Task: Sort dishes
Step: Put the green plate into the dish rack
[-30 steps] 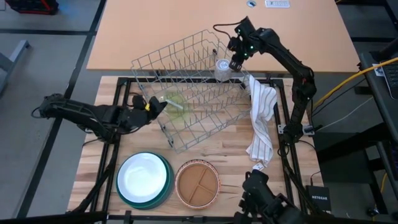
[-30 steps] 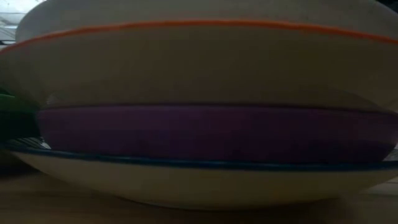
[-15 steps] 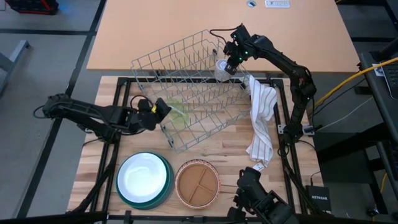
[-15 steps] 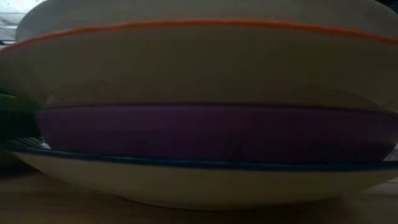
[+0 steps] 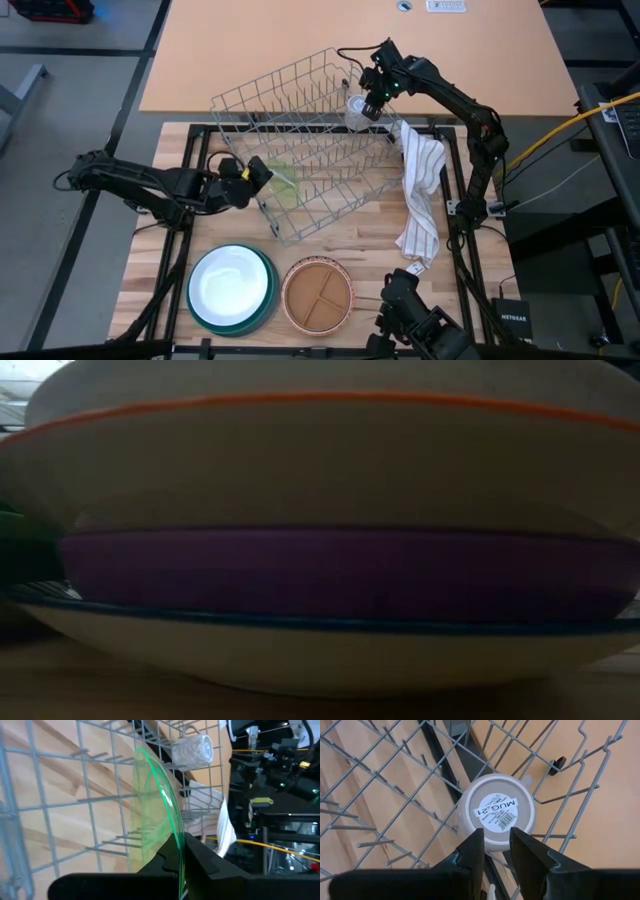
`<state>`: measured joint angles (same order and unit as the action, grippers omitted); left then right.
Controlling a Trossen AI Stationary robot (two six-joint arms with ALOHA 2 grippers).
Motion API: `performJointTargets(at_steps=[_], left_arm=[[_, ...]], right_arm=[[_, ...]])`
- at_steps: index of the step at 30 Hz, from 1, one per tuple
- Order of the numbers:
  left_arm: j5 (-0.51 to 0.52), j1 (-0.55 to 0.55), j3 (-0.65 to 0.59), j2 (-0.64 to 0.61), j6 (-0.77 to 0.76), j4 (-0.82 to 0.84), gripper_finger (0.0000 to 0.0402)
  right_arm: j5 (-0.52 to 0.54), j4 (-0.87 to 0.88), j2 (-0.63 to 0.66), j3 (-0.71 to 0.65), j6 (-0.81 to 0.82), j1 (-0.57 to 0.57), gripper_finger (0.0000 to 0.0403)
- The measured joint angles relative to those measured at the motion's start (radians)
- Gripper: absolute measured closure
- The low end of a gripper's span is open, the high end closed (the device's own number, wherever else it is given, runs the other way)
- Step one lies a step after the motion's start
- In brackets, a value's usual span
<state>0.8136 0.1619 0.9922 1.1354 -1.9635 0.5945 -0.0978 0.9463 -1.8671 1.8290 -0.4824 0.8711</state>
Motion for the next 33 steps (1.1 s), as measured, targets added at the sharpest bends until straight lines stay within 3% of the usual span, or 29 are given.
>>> performJointTargets(at_steps=[4, 11, 20, 33], left_arm=[[0.000, 0.000, 0.022, -0.001, -0.033, 0.080, 0.0401], [-0.022, -0.019, 0.024, 0.016, -0.049, 0.080, 0.0401], [-0.162, -0.079, 0.024, 0.096, -0.049, 0.033, 0.0401], [-0.166, -0.094, 0.024, 0.095, 0.062, -0.011, 0.0380]], right_arm=[[0.000, -0.001, 0.000, 0.000, 0.000, 0.000, 0.0306], [0.000, -0.001, 0.000, 0.000, 0.000, 0.000, 0.0306], [0.000, -0.001, 0.000, 0.000, 0.001, 0.000, 0.0306], [0.000, 0.004, 0.000, 0.000, 0.001, 0.000, 0.0306]])
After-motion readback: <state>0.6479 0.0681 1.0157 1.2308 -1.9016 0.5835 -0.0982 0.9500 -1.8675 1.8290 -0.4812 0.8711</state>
